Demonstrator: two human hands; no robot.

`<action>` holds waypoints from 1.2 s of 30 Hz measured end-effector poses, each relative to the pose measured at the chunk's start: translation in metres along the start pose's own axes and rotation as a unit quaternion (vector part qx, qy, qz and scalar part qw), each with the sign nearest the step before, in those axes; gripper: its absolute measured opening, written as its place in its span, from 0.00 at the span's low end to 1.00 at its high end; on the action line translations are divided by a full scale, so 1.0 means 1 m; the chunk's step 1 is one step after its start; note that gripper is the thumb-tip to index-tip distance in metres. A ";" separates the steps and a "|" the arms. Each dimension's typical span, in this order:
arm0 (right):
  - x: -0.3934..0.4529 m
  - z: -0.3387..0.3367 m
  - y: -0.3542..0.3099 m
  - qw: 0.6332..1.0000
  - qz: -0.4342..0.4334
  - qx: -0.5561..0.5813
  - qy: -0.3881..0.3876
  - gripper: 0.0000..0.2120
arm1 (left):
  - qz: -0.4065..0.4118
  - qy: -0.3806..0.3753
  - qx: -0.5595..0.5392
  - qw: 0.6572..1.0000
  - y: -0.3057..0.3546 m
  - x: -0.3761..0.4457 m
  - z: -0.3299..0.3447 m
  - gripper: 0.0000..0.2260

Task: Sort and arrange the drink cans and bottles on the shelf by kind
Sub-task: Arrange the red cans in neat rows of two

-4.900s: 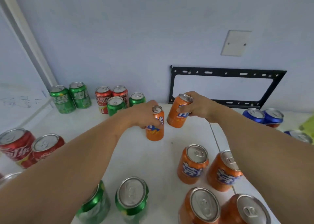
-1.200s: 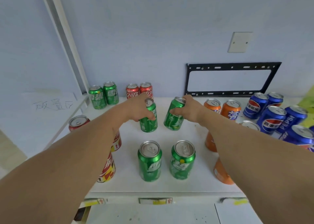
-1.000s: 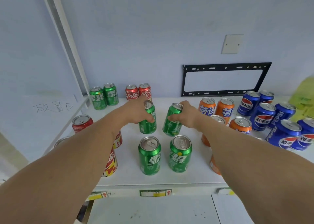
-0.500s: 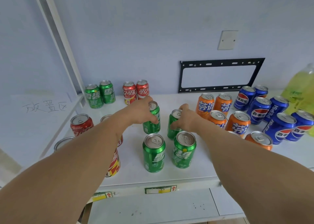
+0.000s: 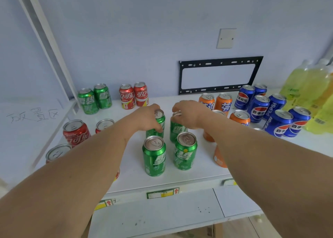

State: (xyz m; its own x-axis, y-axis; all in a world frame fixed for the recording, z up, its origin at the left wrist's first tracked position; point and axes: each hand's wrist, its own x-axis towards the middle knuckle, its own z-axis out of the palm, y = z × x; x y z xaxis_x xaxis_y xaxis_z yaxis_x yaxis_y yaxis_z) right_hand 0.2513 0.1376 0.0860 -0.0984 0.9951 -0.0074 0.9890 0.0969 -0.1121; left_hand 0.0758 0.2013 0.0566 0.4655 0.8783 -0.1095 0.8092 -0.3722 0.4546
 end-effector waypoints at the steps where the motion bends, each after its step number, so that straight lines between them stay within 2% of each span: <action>1: -0.001 -0.001 -0.001 1.000 -0.008 -0.021 -0.003 0.22 | 0.001 -0.002 0.006 1.000 0.000 0.000 0.002 0.37; 9: 0.002 0.005 0.004 0.999 -0.023 -0.033 -0.010 0.19 | -0.025 -0.021 0.023 0.999 -0.004 0.001 0.012 0.36; 15: 0.015 0.004 0.006 0.999 -0.026 -0.027 -0.004 0.20 | -0.051 -0.062 -0.004 0.997 -0.001 0.007 -0.003 0.48; 20: 0.039 -0.002 0.005 0.999 -0.032 -0.024 0.025 0.19 | -0.054 -0.032 0.007 0.998 -0.001 0.016 -0.033 0.38; 26: 0.088 -0.008 -0.012 0.999 -0.046 -0.015 -0.010 0.20 | -0.052 -0.008 0.078 0.996 -0.033 0.038 -0.075 0.27; 29: 0.119 -0.013 -0.027 0.998 -0.046 0.008 -0.036 0.21 | -0.050 0.015 0.100 0.994 -0.055 0.059 -0.093 0.25; 33: 0.163 -0.016 -0.048 0.996 -0.042 0.045 -0.065 0.22 | -0.069 0.027 0.105 0.992 -0.097 0.099 -0.112 0.31; 36: 0.205 -0.004 -0.054 0.994 -0.012 0.093 -0.058 0.33 | -0.085 0.014 0.080 0.993 -0.120 0.122 -0.121 0.40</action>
State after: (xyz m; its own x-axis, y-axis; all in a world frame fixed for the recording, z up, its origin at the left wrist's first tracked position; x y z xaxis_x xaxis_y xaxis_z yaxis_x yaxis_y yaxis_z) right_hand 0.1785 0.3363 0.0942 -0.1444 0.9826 -0.1164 0.9495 0.1045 -0.2957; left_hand -0.0073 0.3895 0.0955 0.3085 0.9399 -0.1463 0.9229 -0.2585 0.2854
